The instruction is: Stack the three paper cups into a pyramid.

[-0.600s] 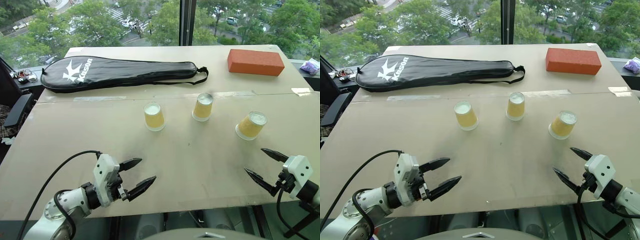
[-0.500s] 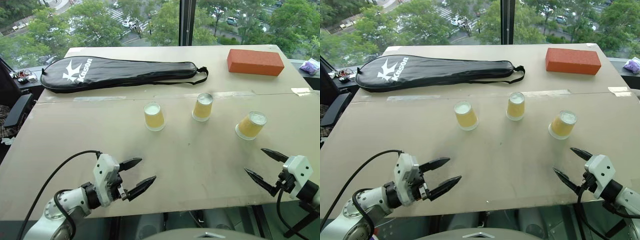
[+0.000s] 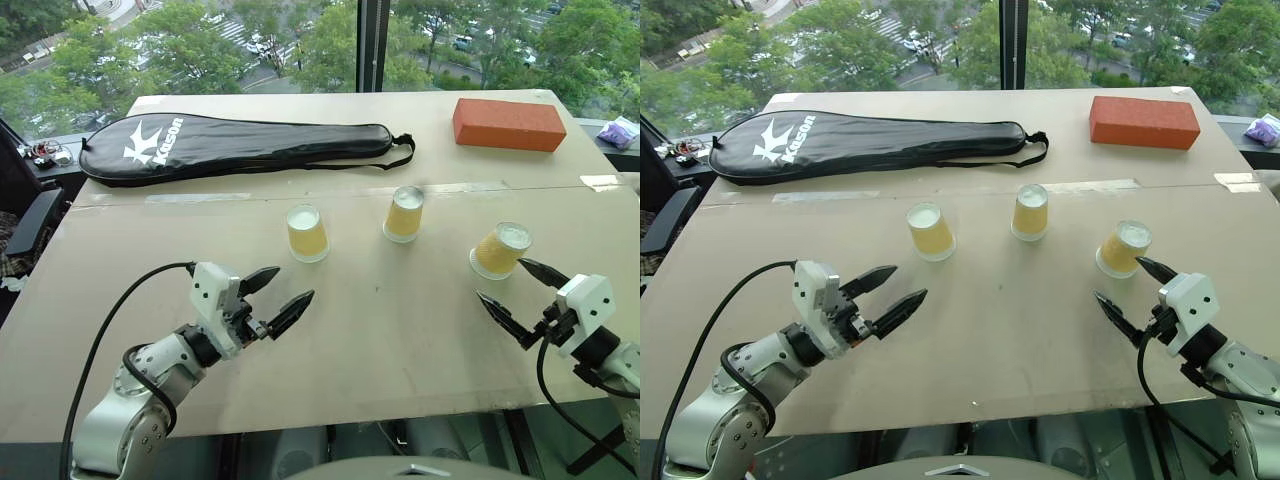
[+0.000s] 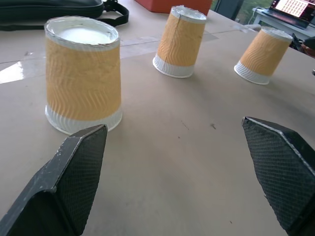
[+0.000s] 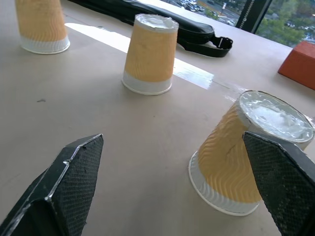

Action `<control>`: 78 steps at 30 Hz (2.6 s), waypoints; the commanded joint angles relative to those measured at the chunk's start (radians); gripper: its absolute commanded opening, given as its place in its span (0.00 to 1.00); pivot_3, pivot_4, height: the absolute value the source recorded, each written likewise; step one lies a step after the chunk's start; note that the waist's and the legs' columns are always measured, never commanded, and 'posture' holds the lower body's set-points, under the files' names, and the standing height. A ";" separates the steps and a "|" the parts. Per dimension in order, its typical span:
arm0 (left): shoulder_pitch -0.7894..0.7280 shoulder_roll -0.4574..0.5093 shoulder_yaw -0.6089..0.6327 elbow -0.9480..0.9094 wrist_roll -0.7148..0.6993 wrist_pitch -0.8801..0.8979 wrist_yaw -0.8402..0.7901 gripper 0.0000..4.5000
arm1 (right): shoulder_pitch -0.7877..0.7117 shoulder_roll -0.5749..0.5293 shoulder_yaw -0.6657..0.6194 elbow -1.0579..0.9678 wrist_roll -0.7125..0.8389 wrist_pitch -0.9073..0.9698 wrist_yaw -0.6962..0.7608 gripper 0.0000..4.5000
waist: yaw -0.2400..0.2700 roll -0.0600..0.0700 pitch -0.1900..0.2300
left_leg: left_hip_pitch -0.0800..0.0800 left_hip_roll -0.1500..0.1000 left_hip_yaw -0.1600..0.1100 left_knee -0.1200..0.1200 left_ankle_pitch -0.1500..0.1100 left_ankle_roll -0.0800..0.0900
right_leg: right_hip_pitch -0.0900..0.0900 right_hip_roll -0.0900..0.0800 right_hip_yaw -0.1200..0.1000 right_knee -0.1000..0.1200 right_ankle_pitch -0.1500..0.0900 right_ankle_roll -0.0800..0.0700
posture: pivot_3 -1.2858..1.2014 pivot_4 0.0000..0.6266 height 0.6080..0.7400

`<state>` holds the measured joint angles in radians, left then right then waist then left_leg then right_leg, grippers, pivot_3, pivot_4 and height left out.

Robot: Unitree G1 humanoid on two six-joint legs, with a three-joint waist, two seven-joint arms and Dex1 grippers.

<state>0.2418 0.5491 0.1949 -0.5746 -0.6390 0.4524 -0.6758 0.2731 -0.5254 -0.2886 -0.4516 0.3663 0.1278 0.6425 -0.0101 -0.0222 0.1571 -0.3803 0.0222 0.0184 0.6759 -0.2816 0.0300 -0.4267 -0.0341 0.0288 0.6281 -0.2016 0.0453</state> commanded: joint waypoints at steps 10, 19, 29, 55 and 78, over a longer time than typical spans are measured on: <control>-0.017 0.049 -0.023 -0.067 -0.021 -0.048 -0.123 1.00 | -0.248 0.026 -0.031 0.134 -0.004 0.193 -0.213 0.99 | -0.001 0.000 0.000 | 0.000 0.000 0.002 0.000 0.000 0.000 | 0.000 0.000 0.000 0.000 0.002 -0.003 | 0.52 0.24 1.00; 0.008 0.049 -0.018 -0.080 -0.015 -0.054 -0.122 1.00 | -0.352 0.024 0.004 0.243 0.022 0.262 -0.175 0.75 | -0.001 0.001 0.000 | 0.000 0.000 0.002 0.000 0.000 0.000 | 0.000 0.001 0.000 0.000 0.002 -0.003 | 0.52 0.24 1.00; 0.038 0.043 -0.018 -0.078 -0.008 -0.080 -0.116 1.00 | -0.374 -0.020 0.012 0.128 0.117 0.284 -0.041 0.41 | -0.003 0.001 0.000 | 0.000 0.000 0.002 0.000 0.000 0.000 | 0.000 0.001 0.000 0.000 0.002 -0.003 | 0.52 0.24 1.00; 0.125 0.026 -0.005 -0.103 0.029 -0.160 -0.098 1.00 | -0.345 -0.024 0.266 0.102 0.033 0.155 0.135 0.41 | -0.001 0.001 0.001 | 0.000 0.000 0.001 0.000 0.000 0.000 | 0.000 0.000 -0.001 0.000 0.000 0.000 | 0.52 0.24 1.00; 0.237 0.013 0.039 -0.147 0.022 -0.190 -0.083 1.00 | -0.651 0.099 0.558 0.199 -0.128 0.170 0.160 0.41 | -0.003 0.001 0.001 | 0.000 0.001 -0.001 0.000 0.000 0.000 | 0.000 0.000 -0.001 0.000 0.002 -0.004 | 0.52 0.24 1.00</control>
<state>0.4731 0.5639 0.2097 -0.6774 -0.6109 0.2872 -0.7600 -0.3571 -0.4271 0.2703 -0.2484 0.2460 0.3065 0.7983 -0.0128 -0.0216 0.1577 -0.3807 0.0229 0.0178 0.6758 -0.2816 0.0301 -0.4270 -0.0345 0.0279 0.6280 -0.1993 0.0415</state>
